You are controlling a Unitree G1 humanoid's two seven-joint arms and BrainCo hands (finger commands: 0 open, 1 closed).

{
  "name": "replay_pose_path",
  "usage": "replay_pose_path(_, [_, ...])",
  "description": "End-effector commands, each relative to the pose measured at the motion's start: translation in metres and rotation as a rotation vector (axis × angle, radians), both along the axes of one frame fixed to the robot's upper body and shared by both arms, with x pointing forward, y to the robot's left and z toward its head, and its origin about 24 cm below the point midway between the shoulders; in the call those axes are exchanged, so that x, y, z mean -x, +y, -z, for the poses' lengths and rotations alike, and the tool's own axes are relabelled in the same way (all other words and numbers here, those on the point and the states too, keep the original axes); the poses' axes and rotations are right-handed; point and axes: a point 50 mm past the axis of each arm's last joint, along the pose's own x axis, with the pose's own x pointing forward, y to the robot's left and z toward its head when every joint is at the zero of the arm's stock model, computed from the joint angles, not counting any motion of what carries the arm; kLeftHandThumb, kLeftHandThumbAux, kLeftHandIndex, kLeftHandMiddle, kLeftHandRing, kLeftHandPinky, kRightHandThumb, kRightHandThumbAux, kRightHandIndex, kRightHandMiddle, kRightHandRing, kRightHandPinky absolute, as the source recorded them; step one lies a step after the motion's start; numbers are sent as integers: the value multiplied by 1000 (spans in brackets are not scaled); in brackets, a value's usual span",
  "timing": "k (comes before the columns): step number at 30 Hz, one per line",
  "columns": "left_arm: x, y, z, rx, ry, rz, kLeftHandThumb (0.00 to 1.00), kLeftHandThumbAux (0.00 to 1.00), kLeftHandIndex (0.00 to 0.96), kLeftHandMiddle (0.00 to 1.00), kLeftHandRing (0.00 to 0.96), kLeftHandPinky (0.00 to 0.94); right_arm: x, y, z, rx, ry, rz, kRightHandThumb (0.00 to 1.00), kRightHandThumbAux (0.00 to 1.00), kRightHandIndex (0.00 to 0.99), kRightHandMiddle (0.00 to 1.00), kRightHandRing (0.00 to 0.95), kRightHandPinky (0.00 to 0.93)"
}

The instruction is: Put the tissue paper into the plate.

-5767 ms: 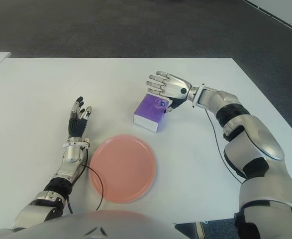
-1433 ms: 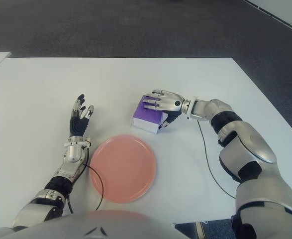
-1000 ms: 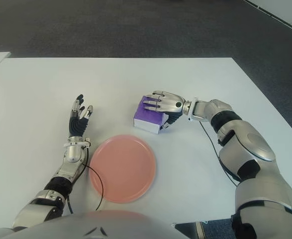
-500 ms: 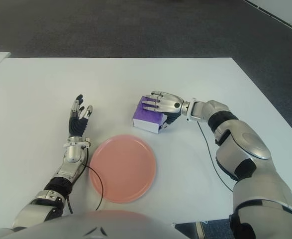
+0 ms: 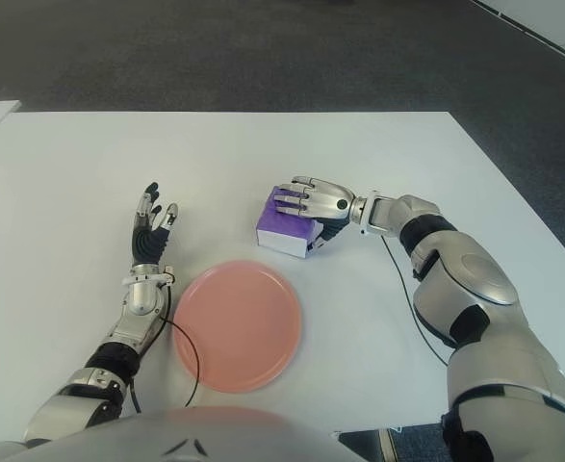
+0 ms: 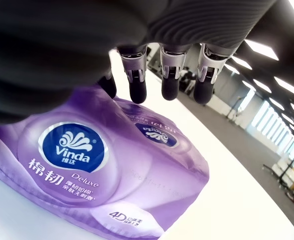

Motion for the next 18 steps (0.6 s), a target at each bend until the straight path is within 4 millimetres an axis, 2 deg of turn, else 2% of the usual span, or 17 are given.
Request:
replay_pose_path(1, [27, 3, 30, 3, 139, -28, 32, 465, 0, 0, 0, 0, 4, 1, 9, 37, 46, -3, 381, 243, 0, 0, 0, 0])
replay_pose_path(12, [28, 3, 31, 4, 152, -31, 32, 467, 0, 0, 0, 0, 5, 4, 11, 63, 6, -66, 394, 263, 0, 0, 0, 0])
replay_pose_path(18, [28, 3, 30, 5, 152, -38, 28, 462, 0, 0, 0, 0, 4, 16, 9, 55, -40, -125, 414, 334, 0, 0, 0, 0])
